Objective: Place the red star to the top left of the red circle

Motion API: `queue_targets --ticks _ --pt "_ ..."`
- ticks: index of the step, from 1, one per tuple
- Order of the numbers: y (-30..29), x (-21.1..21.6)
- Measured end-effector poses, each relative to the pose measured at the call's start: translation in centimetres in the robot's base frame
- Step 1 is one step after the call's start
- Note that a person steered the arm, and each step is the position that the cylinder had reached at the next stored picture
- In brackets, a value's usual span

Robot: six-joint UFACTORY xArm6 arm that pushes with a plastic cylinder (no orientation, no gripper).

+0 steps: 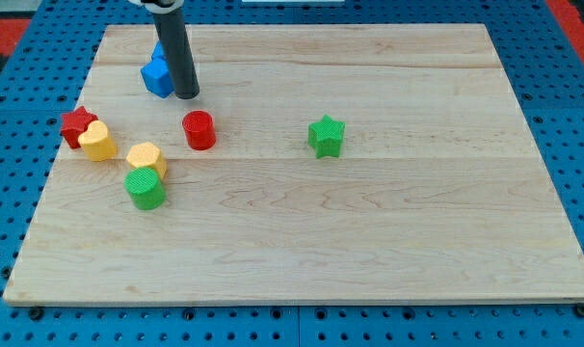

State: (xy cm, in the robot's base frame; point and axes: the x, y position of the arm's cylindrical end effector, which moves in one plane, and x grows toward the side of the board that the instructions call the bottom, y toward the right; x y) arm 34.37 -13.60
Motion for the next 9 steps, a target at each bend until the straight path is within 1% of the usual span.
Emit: queue_targets --ticks 1,2,3,4,5,6,7,9 --pt "0.0 2.5" --pt "-2.9 3.8" --pt "0.4 5.7" --pt "0.1 5.7" --pt "-3.6 2.7" --pt "-10.7 2.1" --pt "-16.8 3.7" --pt "-16.9 3.9"
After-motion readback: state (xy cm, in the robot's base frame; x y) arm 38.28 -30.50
